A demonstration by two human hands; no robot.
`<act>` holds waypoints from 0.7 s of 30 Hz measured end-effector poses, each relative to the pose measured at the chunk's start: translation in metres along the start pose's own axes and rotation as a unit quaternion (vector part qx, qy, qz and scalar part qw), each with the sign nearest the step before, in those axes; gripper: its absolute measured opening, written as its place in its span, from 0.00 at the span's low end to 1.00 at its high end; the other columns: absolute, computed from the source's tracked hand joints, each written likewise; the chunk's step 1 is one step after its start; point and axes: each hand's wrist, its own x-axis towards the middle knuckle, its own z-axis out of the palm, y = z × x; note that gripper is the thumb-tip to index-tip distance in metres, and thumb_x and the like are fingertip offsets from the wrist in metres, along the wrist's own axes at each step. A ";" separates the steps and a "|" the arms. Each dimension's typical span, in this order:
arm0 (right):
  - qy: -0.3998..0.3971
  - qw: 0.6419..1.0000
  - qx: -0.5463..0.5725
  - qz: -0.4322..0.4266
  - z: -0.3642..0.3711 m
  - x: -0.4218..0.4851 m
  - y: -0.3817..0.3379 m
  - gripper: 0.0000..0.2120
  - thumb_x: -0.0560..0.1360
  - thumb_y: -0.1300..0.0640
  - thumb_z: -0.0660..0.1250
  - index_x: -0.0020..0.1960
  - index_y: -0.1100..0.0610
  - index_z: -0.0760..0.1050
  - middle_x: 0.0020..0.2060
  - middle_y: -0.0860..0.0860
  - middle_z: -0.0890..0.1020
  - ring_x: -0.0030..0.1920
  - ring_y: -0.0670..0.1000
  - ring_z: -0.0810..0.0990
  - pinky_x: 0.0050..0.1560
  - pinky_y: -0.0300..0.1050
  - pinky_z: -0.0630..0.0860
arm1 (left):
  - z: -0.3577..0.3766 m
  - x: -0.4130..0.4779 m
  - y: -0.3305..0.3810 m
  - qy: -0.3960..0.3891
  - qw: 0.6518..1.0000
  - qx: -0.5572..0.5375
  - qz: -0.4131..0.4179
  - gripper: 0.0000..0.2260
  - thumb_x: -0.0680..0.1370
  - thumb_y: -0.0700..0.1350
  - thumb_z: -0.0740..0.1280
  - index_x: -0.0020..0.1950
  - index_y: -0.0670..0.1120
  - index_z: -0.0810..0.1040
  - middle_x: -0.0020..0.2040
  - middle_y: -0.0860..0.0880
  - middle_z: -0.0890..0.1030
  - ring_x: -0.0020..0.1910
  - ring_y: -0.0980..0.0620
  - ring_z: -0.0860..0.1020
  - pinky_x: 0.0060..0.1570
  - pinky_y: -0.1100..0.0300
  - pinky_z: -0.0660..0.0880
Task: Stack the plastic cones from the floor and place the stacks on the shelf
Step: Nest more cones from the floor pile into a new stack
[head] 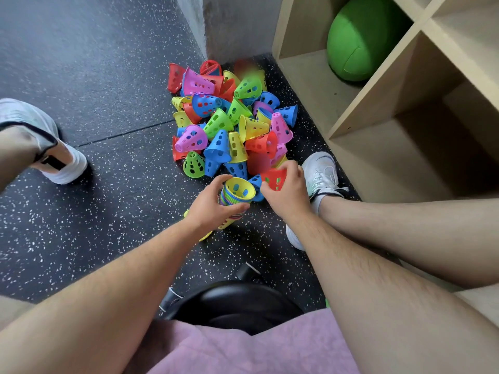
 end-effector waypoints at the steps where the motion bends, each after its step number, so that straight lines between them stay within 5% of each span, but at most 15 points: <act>1: 0.025 0.999 0.017 -0.011 0.002 0.002 -0.006 0.20 0.69 0.53 0.74 0.54 0.55 0.67 0.53 0.53 0.72 0.52 0.55 0.75 0.53 0.52 0.76 | -0.002 0.000 0.000 0.005 1.000 -0.002 -0.001 0.36 0.69 0.56 0.83 0.73 0.59 0.71 0.55 0.64 0.79 0.48 0.69 0.79 0.51 0.61 0.77; 5: 0.035 0.995 0.046 -0.077 0.009 0.011 -0.030 0.18 0.69 0.56 0.74 0.50 0.59 0.68 0.53 0.52 0.72 0.53 0.55 0.73 0.55 0.48 0.72 | -0.011 0.004 -0.001 0.023 1.000 -0.018 -0.004 0.35 0.68 0.56 0.83 0.72 0.59 0.72 0.56 0.62 0.80 0.48 0.68 0.80 0.50 0.61 0.78; 10: -0.046 0.990 0.035 -0.133 0.018 0.009 -0.051 0.14 0.73 0.56 0.74 0.48 0.59 0.69 0.60 0.52 0.73 0.61 0.46 0.70 0.58 0.33 0.63 | -0.018 0.006 0.004 0.057 0.998 -0.036 0.001 0.35 0.68 0.56 0.83 0.71 0.58 0.72 0.57 0.58 0.82 0.44 0.68 0.81 0.46 0.65 0.79; 12: -0.080 0.986 0.028 -0.141 0.024 0.006 -0.056 0.14 0.72 0.55 0.74 0.47 0.57 0.69 0.58 0.51 0.74 0.62 0.48 0.71 0.59 0.37 0.66 | -0.020 0.006 0.007 0.071 0.996 -0.049 0.009 0.32 0.69 0.49 0.83 0.70 0.57 0.73 0.56 0.56 0.82 0.42 0.66 0.82 0.41 0.68 0.79; 17: -0.164 0.978 0.037 -0.121 0.032 0.000 -0.066 0.16 0.71 0.48 0.72 0.54 0.50 0.71 0.55 0.49 0.73 0.59 0.46 0.71 0.62 0.44 0.71 | -0.036 0.007 0.009 0.090 0.993 -0.073 0.019 0.31 0.61 0.55 0.75 0.64 0.66 0.74 0.53 0.64 0.82 0.47 0.57 0.85 0.51 0.46 0.84; 21: -0.168 0.974 0.077 -0.128 0.043 0.001 -0.073 0.17 0.72 0.49 0.69 0.58 0.49 0.69 0.56 0.46 0.73 0.60 0.46 0.75 0.62 0.48 0.74 | -0.054 0.002 -0.004 0.113 0.992 -0.062 0.012 0.37 0.66 0.54 0.81 0.72 0.64 0.71 0.58 0.58 0.82 0.48 0.64 0.83 0.51 0.57 0.82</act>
